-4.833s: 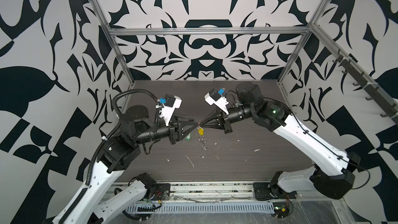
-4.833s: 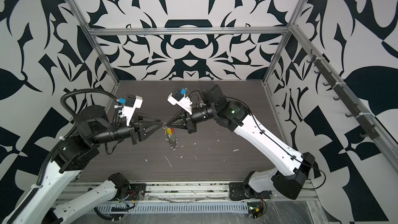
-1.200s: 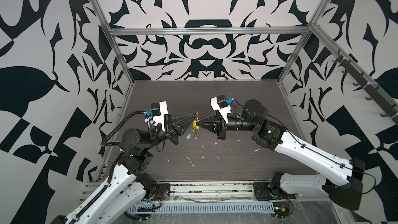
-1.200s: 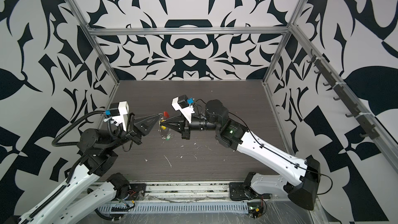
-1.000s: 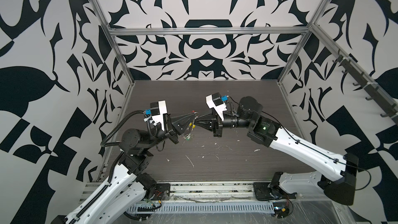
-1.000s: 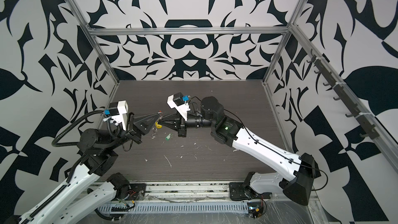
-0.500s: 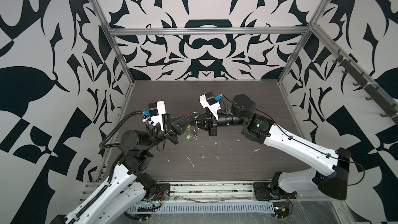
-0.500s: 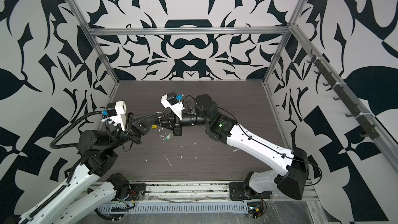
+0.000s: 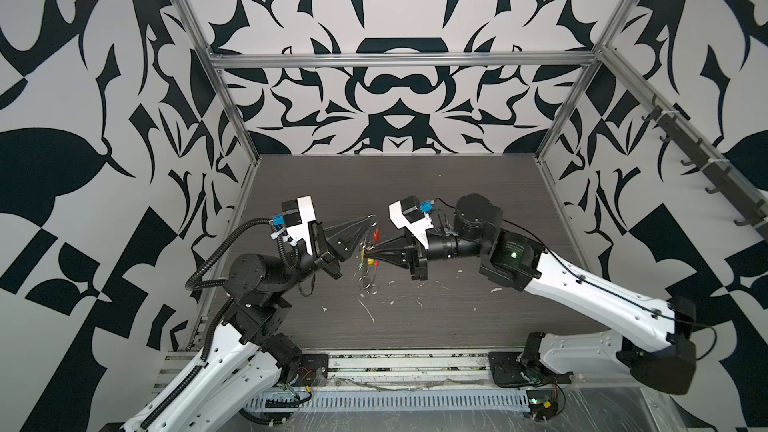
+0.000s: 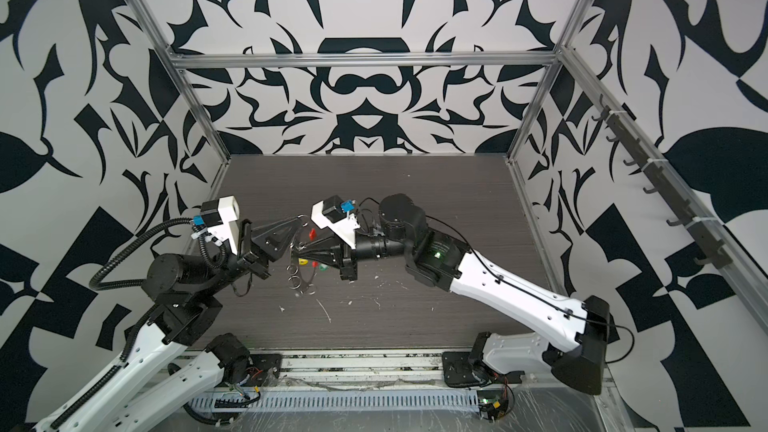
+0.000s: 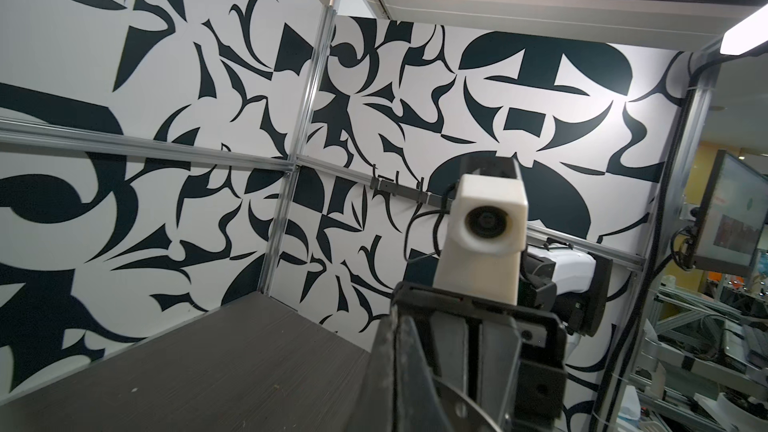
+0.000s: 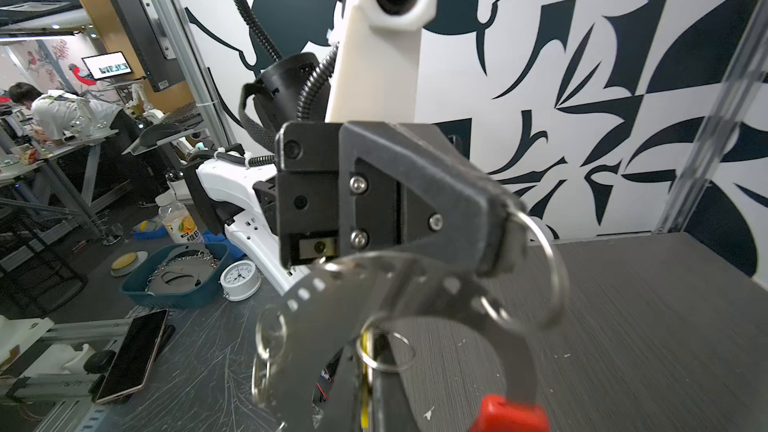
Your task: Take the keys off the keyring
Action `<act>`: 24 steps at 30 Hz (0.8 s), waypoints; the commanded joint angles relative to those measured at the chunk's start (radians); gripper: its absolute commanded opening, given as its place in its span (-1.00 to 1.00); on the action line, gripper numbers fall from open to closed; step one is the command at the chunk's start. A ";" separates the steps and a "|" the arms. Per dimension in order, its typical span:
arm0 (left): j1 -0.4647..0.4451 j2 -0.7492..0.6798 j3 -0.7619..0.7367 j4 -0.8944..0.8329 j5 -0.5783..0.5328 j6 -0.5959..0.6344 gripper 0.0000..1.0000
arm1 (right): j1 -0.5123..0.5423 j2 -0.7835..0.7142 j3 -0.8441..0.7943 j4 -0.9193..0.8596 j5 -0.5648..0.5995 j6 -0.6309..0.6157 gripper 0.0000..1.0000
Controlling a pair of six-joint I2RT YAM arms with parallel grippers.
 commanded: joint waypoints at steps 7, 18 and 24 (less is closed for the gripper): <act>0.004 -0.047 -0.040 -0.068 -0.105 0.023 -1.00 | -0.005 -0.083 -0.065 -0.107 0.265 -0.028 -1.00; 0.004 -0.082 -0.098 -0.151 -0.217 0.018 -1.00 | -0.149 -0.093 -0.252 -0.164 0.381 0.133 -1.00; 0.004 -0.088 -0.136 -0.151 -0.229 -0.001 -1.00 | -0.276 0.118 -0.444 -0.044 0.215 0.273 -1.00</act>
